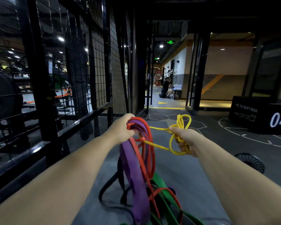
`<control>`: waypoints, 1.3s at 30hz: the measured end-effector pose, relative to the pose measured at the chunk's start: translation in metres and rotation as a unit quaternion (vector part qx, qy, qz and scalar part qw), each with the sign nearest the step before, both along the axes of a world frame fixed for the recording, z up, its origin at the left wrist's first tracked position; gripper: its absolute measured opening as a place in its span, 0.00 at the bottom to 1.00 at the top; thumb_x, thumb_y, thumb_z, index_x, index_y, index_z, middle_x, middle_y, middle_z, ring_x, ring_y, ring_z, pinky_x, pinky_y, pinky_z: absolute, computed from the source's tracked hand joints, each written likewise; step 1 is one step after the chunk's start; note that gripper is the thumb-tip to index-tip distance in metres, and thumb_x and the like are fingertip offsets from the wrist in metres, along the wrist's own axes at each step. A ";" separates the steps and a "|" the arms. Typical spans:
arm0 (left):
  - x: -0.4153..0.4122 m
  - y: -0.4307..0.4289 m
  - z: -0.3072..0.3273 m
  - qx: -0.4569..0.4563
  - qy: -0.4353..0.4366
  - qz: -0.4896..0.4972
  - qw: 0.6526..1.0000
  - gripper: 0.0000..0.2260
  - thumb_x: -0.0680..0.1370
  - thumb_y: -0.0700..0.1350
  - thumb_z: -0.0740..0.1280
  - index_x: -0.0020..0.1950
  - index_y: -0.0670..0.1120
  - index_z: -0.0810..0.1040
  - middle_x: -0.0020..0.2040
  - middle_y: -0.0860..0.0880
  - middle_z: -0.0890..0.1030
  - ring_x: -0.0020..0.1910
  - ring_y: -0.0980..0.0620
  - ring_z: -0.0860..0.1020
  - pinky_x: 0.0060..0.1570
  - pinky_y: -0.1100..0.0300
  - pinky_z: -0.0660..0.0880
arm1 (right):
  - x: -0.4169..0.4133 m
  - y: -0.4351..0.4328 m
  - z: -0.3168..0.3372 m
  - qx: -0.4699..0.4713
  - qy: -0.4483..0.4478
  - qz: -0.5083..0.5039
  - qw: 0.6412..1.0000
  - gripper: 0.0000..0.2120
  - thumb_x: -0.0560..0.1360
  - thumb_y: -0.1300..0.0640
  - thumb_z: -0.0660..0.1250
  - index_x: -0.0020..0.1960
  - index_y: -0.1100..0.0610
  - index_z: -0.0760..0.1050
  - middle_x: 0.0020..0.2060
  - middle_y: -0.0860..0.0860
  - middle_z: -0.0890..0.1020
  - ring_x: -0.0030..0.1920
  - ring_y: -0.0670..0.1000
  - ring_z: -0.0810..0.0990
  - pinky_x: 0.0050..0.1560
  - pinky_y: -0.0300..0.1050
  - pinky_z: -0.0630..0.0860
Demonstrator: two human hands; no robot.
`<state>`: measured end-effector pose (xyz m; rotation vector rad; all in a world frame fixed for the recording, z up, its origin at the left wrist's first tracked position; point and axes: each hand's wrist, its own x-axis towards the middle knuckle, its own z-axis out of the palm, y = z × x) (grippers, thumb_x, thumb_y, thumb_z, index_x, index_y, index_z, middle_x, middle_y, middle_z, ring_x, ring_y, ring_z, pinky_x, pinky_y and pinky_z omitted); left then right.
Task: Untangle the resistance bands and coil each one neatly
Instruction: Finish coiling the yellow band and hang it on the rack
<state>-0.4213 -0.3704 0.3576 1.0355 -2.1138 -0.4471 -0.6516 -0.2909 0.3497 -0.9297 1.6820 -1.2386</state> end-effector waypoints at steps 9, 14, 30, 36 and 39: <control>0.002 -0.014 0.069 -0.029 0.165 0.095 0.981 0.12 0.75 0.47 0.69 0.58 0.54 0.72 0.49 0.51 0.79 0.51 0.47 0.77 0.56 0.51 0.74 | -0.010 -0.003 0.007 -0.029 -0.042 -0.083 0.995 0.18 0.77 0.46 0.68 0.32 0.54 0.73 0.23 0.49 0.66 0.25 0.48 0.63 0.23 0.35 0.63; -0.011 -0.017 0.047 0.067 0.221 0.123 0.965 0.09 0.77 0.48 0.67 0.56 0.53 0.72 0.46 0.50 0.78 0.49 0.46 0.77 0.52 0.53 0.74 | -0.009 -0.004 0.015 -0.038 -0.036 -0.088 0.995 0.18 0.78 0.47 0.67 0.33 0.54 0.71 0.27 0.50 0.68 0.27 0.49 0.65 0.29 0.40 0.65; -0.046 0.003 0.017 0.223 0.258 0.000 0.940 0.07 0.77 0.47 0.67 0.43 0.46 0.79 0.45 0.41 0.83 0.46 0.42 0.81 0.55 0.44 0.76 | 0.037 0.005 -0.025 -0.141 -0.013 0.195 0.971 0.19 0.71 0.54 0.76 0.59 0.54 0.76 0.47 0.52 0.86 0.45 0.51 0.85 0.43 0.46 0.82; -0.041 0.000 0.017 0.220 0.247 0.009 0.944 0.14 0.73 0.52 0.68 0.50 0.42 0.79 0.42 0.42 0.80 0.42 0.44 0.78 0.47 0.51 0.76 | 0.046 -0.001 -0.035 -0.125 0.046 0.133 0.982 0.12 0.65 0.57 0.80 0.47 0.56 0.83 0.37 0.49 0.86 0.37 0.47 0.85 0.40 0.42 0.80; -0.031 -0.004 0.012 0.213 0.192 0.027 0.958 0.16 0.71 0.57 0.67 0.49 0.46 0.77 0.43 0.45 0.79 0.43 0.45 0.78 0.46 0.51 0.77 | 0.044 0.000 -0.032 -0.108 0.050 0.108 0.987 0.12 0.65 0.56 0.80 0.44 0.60 0.83 0.38 0.56 0.86 0.39 0.56 0.85 0.46 0.52 0.83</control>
